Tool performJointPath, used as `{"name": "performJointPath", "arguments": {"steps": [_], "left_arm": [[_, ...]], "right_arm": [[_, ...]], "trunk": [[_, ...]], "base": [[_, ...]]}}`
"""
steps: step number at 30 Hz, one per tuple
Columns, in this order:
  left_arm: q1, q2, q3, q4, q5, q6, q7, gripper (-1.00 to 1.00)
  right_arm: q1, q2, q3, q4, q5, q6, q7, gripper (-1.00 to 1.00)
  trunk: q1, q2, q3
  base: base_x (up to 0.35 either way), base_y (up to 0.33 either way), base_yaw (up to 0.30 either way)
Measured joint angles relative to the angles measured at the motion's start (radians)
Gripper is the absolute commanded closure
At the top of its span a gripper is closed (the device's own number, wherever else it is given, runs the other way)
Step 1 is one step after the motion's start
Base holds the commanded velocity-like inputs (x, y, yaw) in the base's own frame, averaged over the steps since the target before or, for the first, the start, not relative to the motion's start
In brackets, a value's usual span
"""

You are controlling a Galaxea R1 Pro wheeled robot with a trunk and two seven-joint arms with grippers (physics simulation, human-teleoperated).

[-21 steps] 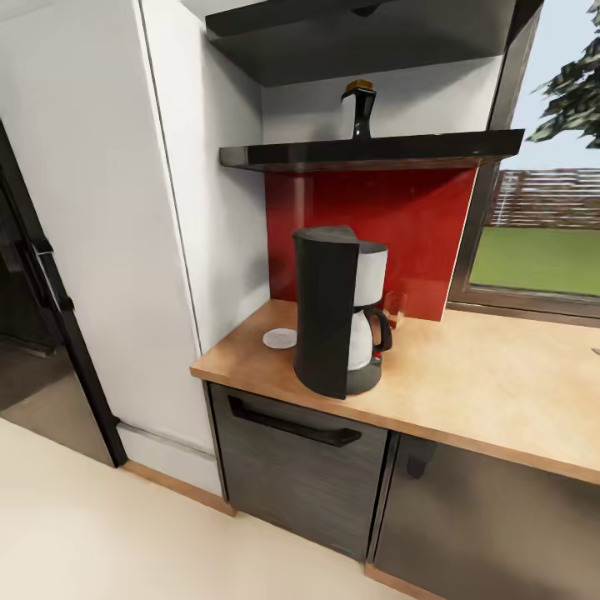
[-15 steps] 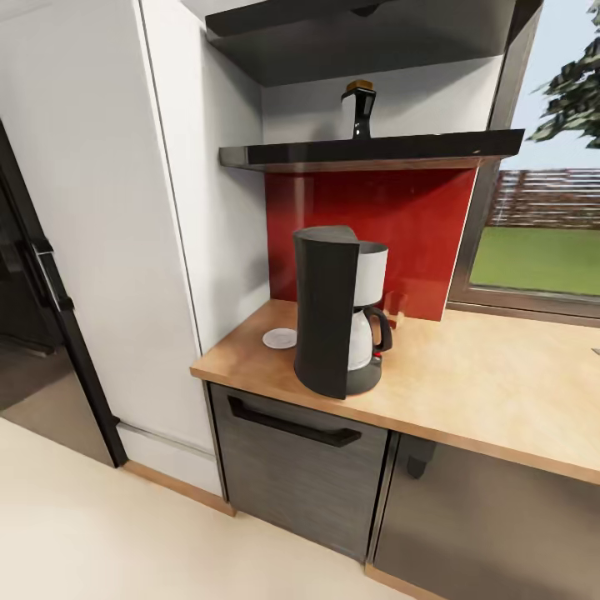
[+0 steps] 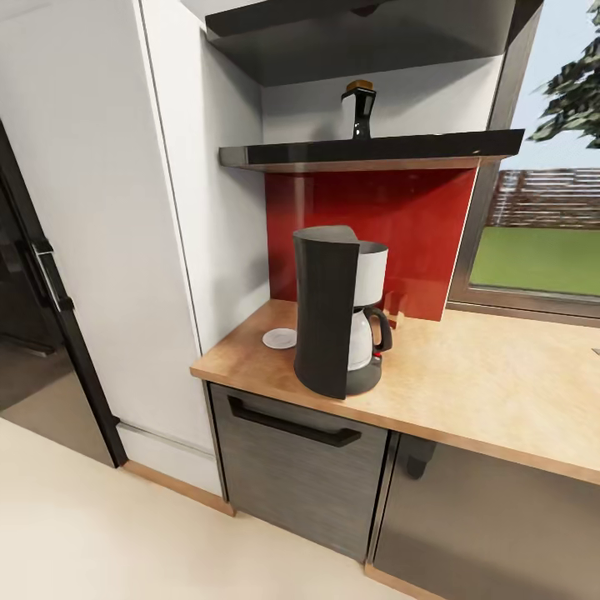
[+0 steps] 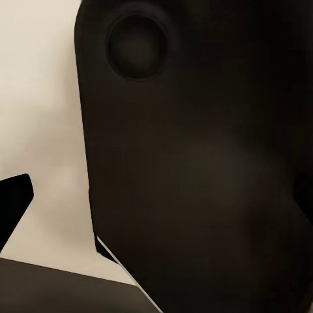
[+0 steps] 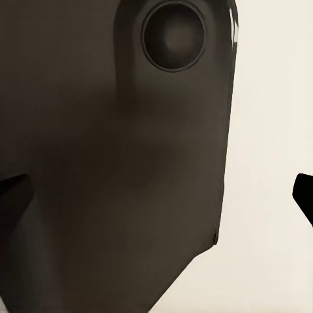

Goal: Set up a coffee station on the kitchen countertop: keep the coffee maker on the countertop, move the bottle of coffee from the kitchen shelf to the counter next to the coffee maker, place a paper coffee filter on top of the coffee maker, put the saucer next to the coffee maker with the coffee cup on the saucer, and place the electric kettle next to the coffee maker.

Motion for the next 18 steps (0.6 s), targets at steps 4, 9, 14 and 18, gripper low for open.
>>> {"name": "performJointPath", "arguments": {"steps": [4,9,14,18], "left_arm": [[0.0,0.0,0.0,0.0,0.0,0.0,0.0,-1.0],[0.018,-0.005,0.005,-0.026,-0.002,0.0,0.002,-1.0],[0.023,0.018,0.006,-0.442,-0.006,0.001,0.003,-1.0],[0.024,0.02,0.007,-0.52,-0.007,0.0,0.003,-1.0]], "right_arm": [[0.0,0.0,0.0,0.0,0.0,0.0,0.0,-1.0],[-0.028,-0.003,-0.002,-0.029,0.002,-0.025,-0.001,-1.0],[-0.104,-0.002,0.002,-0.316,0.01,-0.058,-0.002,-1.0],[-0.096,-0.003,-0.001,-0.335,0.006,-0.057,-0.002,-1.0]], "trunk": [[0.0,0.0,0.0],[0.0,0.0,0.0],[0.0,0.0,0.001],[0.0,0.0,0.0]], "base": [[0.0,0.0,0.0],[0.0,0.0,0.0],[0.0,0.0,0.0],[0.0,0.0,0.0]]}}
